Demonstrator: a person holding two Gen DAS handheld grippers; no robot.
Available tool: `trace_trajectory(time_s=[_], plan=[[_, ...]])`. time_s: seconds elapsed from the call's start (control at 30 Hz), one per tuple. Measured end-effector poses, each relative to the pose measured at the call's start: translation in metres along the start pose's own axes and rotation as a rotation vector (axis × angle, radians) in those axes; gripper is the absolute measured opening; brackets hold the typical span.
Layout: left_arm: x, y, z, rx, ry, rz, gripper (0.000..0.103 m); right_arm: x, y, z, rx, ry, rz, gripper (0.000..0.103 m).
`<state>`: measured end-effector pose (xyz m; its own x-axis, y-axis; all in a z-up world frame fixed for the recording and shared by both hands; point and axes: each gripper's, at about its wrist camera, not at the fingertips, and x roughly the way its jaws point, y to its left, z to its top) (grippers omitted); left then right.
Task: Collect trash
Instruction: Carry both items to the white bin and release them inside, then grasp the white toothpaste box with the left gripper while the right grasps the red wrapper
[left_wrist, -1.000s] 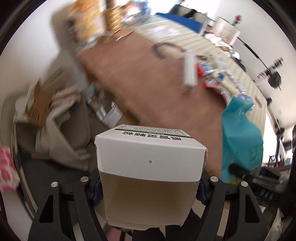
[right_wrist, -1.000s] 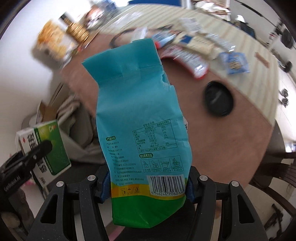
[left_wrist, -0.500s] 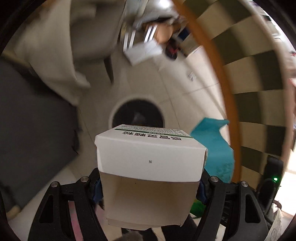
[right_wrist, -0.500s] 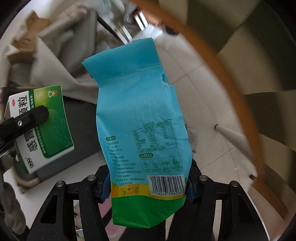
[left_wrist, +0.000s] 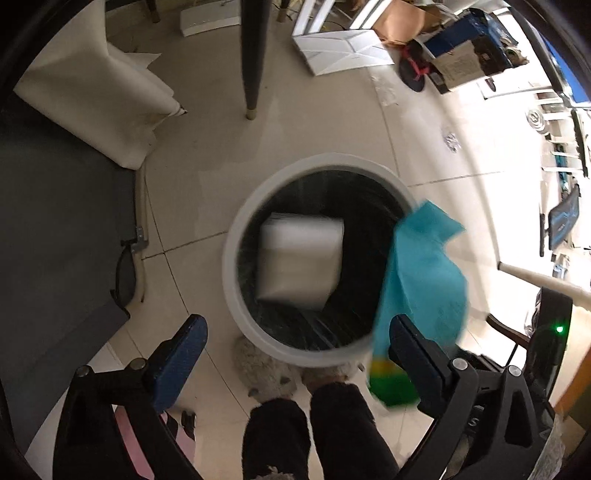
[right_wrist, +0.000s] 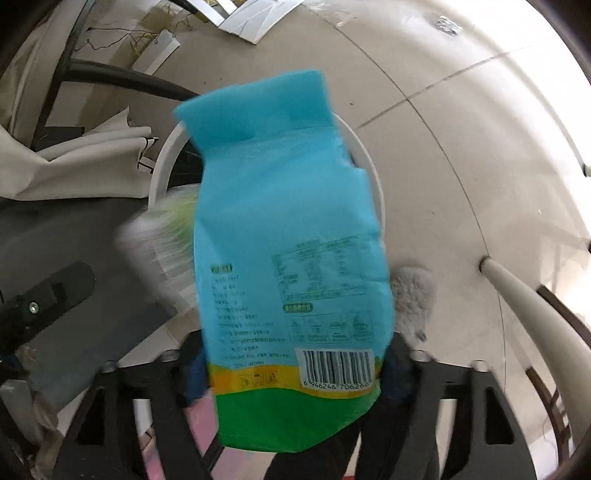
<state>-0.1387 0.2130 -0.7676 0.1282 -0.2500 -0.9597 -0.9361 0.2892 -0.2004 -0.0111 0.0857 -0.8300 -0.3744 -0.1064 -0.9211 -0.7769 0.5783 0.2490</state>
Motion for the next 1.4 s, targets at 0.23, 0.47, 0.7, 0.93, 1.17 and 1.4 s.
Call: trace_trajectory(time_s=[0.23, 0.47, 0.7, 0.93, 1.17, 1.4], plan=[[-0.012, 0.008, -0.015, 0.004, -0.095, 0.157, 0.101, -0.007, 0.002, 0.004, -0.035, -0.062, -0.090, 0.102], [-0.042, 0.009, -0.032, -0.003, -0.113, 0.210, 0.101, -0.044, 0.014, -0.016, -0.072, -0.132, -0.205, 0.102], [-0.098, -0.007, -0.059, 0.020, -0.148, 0.220, 0.101, -0.113, 0.034, -0.043, -0.103, -0.188, -0.228, 0.102], [-0.184, -0.025, -0.098, 0.032, -0.171, 0.210, 0.101, -0.215, 0.061, -0.084, -0.144, -0.243, -0.218, 0.102], [-0.281, -0.047, -0.143, 0.069, -0.212, 0.201, 0.101, -0.318, 0.080, -0.135, -0.163, -0.284, -0.197, 0.102], [-0.379, -0.079, -0.176, 0.103, -0.320, 0.214, 0.101, -0.425, 0.079, -0.176, -0.073, -0.373, -0.069, 0.102]])
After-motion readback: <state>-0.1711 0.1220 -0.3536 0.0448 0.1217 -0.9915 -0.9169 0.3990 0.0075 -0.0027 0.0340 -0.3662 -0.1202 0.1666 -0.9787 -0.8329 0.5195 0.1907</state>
